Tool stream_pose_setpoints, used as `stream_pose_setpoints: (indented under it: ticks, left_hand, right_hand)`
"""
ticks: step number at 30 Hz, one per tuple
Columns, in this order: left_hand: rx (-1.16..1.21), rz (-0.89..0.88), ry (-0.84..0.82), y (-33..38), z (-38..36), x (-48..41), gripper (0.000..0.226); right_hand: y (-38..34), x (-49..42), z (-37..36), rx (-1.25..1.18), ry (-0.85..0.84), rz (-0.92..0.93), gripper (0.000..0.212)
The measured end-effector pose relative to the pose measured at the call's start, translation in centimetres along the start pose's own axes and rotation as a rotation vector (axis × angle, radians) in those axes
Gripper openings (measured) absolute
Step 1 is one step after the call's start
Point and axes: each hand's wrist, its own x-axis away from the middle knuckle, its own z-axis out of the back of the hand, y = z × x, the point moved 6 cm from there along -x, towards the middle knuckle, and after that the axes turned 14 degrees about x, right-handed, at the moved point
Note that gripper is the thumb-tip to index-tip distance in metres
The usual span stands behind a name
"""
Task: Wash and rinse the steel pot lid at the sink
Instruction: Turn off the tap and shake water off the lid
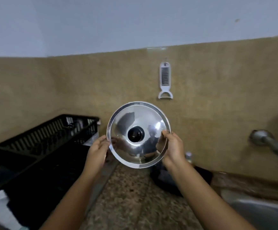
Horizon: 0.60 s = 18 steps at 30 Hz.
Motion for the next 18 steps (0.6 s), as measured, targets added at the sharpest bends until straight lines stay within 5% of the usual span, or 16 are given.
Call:
stream_pose_setpoints:
  ticks: [8,18]
  left_hand:
    - [-0.347,-0.149,0.054,7.4,13.1,-12.3,0.025]
    - [-0.362,-0.056,0.192,5.4,24.4,-20.3,0.013]
  right_hand:
    - [1.5,-7.0,-18.1,0.046,-0.030,0.069,0.018]
    - [6.8,-15.3,-34.8,0.154,-0.028,0.178,0.021]
